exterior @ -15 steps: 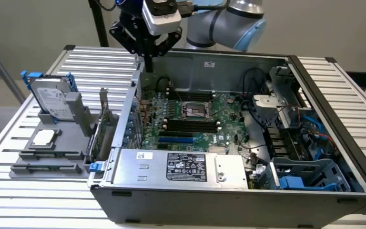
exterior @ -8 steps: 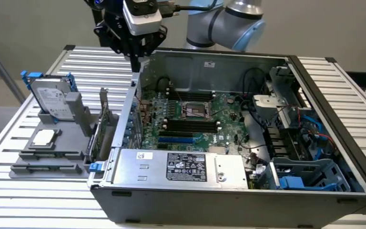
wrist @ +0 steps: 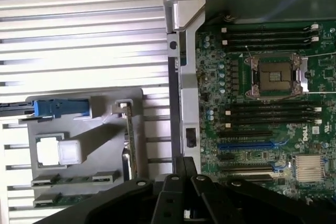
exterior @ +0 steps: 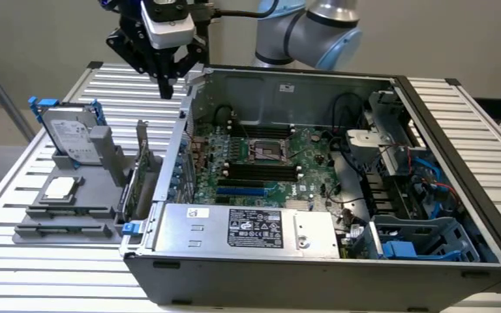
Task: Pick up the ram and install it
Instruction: 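Reach for the ram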
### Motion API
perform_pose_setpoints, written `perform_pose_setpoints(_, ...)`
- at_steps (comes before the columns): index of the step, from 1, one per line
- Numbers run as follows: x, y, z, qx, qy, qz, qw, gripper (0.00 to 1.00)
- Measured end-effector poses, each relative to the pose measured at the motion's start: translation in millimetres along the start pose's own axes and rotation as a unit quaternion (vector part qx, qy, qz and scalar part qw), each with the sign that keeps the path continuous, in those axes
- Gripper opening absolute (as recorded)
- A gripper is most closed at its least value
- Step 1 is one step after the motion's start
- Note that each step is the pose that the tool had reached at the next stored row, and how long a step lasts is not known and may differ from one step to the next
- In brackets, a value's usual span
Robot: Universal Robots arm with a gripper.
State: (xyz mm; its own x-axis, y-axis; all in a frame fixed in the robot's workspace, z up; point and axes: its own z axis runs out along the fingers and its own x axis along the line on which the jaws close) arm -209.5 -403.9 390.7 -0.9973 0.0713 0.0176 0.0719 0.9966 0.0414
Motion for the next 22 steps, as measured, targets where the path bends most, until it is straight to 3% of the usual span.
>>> perform_pose_setpoints(4, 15.1, -1.1, 1.0, 0.0024, 0.0018, 0.0, 1.0, 0.11)
perform_pose_setpoints(10, 39.1, -2.9, 2.8, 0.0066, 0.0015, 0.0, 1.0, 0.11)
perform_pose_setpoints(17, 65.9, -6.1, 4.2, 0.0093, 0.0011, 0.0, 1.0, 0.11)
perform_pose_setpoints(22, 76.2, -10.5, 4.5, 0.0121, 0.0009, 0.0, 0.9999, 0.11)
